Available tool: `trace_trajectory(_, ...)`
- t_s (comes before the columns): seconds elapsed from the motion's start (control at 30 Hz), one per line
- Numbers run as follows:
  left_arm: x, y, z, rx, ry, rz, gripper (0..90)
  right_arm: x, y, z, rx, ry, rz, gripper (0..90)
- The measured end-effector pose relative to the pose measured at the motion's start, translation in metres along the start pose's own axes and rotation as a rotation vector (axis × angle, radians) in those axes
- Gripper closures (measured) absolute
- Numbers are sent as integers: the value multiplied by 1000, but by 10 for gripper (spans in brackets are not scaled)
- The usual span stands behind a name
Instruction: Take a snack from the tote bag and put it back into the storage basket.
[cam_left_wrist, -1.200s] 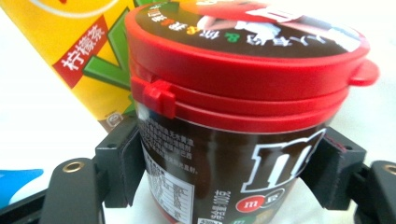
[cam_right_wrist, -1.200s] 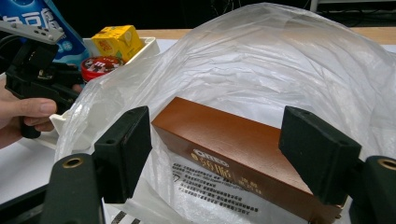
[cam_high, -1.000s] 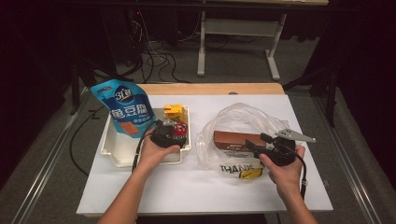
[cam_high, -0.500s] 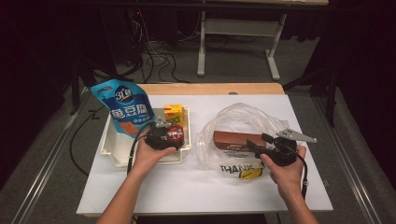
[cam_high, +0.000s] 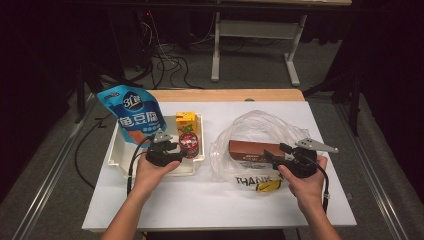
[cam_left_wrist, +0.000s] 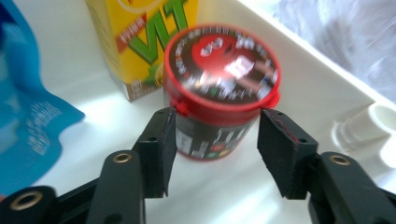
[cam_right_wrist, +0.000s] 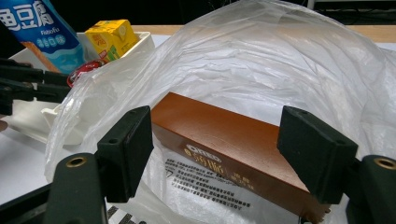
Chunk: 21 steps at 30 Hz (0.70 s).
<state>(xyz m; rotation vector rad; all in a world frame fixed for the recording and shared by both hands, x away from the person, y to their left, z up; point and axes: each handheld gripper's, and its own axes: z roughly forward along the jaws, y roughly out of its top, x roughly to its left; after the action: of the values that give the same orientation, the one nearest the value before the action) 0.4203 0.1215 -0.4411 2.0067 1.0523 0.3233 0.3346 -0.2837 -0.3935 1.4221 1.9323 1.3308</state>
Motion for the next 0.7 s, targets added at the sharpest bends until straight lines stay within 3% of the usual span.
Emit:
trace_trajectory(0.2, -3, -3, 14, 21, 18, -28, 488, -3, 0, -2, -1, -5, 6, 283)
trace_trajectory(0.4, -2, -5, 19, 20, 33, -60, 552, -6, -1, -2, -5, -11, 3, 296)
trace_trajectory(0.47, 0, -5, 18, 13, 36, -77, 616, -6, -1, -3, -5, -11, 4, 301)
trace_trajectory(0.63, 1, -5, 18, 9, 28, -101, 717, -9, 0, -4, -10, -10, -4, 332)
trace_trajectory(0.7, 1, -7, 18, 7, 10, -107, 704, -11, 1, -4, -11, -1, -3, 371)
